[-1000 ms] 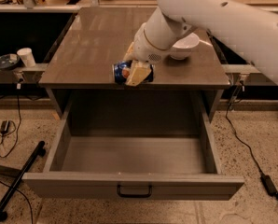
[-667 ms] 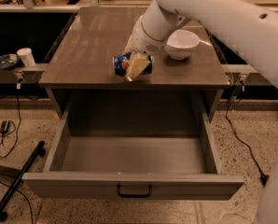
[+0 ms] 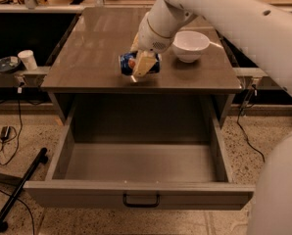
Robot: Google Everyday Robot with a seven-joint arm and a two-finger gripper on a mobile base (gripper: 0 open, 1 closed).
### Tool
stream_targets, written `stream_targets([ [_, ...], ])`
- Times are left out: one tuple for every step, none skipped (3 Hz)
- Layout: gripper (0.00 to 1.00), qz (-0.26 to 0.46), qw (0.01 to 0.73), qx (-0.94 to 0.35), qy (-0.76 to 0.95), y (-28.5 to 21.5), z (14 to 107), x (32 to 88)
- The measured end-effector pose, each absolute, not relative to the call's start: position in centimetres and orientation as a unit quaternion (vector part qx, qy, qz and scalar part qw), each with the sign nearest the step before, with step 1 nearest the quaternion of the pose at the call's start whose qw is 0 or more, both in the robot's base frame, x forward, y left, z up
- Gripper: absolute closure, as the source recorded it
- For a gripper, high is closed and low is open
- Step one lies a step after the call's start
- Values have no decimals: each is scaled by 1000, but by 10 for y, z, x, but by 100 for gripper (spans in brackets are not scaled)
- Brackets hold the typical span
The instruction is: Pick pepsi can from top drawer and place on counter
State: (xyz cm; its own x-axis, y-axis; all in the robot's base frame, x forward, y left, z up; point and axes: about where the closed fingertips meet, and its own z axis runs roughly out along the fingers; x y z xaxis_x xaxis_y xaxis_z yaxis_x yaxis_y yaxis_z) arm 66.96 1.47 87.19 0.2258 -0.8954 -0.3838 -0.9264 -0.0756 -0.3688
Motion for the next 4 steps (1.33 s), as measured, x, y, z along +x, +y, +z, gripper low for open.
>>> stream_targets([
  [100,21,267,-735,623,12,872,686],
  [100,22,265,-735,624,12,870,687],
  [100,30,257,-733,628,13,857,685],
  [100,34,253,-733,630,14,848,683],
])
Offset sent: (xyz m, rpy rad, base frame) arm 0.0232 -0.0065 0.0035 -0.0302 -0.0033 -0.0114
